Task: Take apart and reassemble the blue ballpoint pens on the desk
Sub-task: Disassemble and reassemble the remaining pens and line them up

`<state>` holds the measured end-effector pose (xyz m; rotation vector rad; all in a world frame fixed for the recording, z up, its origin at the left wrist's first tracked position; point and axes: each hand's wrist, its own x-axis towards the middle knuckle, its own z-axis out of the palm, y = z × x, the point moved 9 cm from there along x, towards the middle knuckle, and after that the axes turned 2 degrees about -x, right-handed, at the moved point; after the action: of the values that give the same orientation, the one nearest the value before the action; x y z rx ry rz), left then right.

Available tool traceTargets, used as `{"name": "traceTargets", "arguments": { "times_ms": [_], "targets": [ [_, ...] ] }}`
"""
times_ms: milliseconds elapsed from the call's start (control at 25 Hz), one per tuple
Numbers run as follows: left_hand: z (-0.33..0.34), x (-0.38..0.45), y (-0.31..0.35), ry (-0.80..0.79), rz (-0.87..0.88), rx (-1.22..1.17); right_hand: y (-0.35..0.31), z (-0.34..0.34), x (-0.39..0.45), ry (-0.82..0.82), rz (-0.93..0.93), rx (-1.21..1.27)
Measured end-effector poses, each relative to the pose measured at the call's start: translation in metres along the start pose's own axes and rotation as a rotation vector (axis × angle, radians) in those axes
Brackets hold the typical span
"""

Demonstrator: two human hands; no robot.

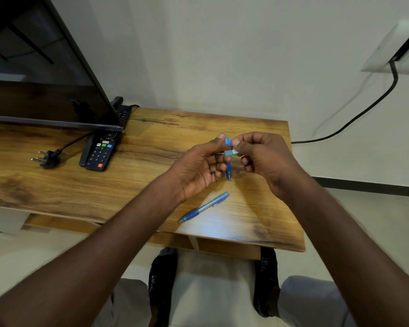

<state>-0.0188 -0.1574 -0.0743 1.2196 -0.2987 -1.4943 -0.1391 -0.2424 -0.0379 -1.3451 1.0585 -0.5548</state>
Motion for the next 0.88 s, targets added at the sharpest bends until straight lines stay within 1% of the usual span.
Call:
{"name": "traceTargets", "arguments": {
  "times_ms": [120, 400, 680, 880],
  "targets": [
    [0.0, 0.001, -0.003, -0.003, 0.001, 0.046, -0.006, 0.003, -0.002, -0.007, -0.06, -0.137],
    [-0.004, 0.002, -0.004, -0.01, 0.001, 0.02, -0.01, 0.003, -0.004, 0.0, -0.1, -0.219],
    [0.001, 0.001, -0.002, -0.045, 0.013, 0.001, -0.012, 0.001, -0.004, 0.007, -0.102, -0.209],
    [0.0, 0.001, -0.003, -0.042, -0.003, -0.039, -0.013, 0.001, -0.005, 0.003, -0.086, -0.167]
  ]
}}
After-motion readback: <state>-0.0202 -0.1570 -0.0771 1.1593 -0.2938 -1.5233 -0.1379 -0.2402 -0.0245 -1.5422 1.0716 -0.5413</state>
